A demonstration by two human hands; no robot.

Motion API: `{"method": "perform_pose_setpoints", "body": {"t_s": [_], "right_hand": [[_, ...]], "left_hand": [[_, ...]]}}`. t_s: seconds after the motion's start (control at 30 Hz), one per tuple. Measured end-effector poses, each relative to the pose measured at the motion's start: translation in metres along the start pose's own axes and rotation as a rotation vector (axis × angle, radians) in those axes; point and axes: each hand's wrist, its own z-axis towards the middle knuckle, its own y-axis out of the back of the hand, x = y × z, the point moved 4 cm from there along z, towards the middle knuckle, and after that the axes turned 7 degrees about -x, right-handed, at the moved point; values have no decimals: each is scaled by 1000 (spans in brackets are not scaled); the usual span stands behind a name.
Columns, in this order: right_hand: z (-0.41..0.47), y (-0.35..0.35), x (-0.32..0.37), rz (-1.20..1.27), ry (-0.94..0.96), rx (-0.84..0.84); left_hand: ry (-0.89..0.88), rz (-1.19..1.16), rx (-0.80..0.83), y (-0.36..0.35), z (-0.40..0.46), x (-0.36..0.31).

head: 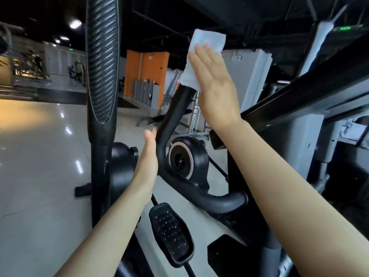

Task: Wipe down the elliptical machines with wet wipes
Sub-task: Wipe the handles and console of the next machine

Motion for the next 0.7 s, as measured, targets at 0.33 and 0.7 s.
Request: {"method": "perform_pose_setpoints", "body": {"t_s": [0.33, 0.7], "right_hand": [[-106, -50, 61, 176, 280, 456], [-19, 4, -4, 352, -919, -210]], "left_hand": [[-64, -62, 13, 6, -8, 12], [-81, 22, -9, 12, 2, 22]]}}
